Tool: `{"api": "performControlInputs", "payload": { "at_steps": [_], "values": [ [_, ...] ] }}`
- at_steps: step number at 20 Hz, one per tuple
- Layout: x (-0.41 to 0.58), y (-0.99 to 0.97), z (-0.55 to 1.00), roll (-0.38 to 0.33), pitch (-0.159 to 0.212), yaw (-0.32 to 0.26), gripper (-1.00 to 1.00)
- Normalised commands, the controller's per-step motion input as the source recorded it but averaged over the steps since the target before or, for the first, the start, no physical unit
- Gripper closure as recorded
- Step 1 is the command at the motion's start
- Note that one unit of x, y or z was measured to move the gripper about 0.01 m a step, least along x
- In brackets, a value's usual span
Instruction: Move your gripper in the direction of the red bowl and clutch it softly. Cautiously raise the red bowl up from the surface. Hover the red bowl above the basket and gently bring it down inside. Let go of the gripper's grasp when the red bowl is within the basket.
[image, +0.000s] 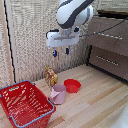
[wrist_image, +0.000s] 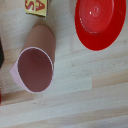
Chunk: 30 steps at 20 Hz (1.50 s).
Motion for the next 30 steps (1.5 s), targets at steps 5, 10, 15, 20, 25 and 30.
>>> {"api": "performControlInputs", "payload": {
  "at_steps": [5, 10, 15, 20, 25, 30],
  "values": [
    [-0.37, -0.8, -0.21, 0.058, 0.003, -0.095, -1.0],
    [-0.374, -0.82, -0.2, 0.064, 0.002, -0.096, -1.0],
    [-0.243, -0.51, -0.27, 0.009, 0.018, -0.075, -1.0],
    [-0.005, -0.1, -0.46, -0.05, 0.028, -0.016, -1.0],
    [0.057, -0.03, -0.47, -0.058, 0.001, 0.0, -1.0],
    [0.006, -0.14, -0.5, -0.094, 0.004, 0.0, -1.0]
  ]
}}
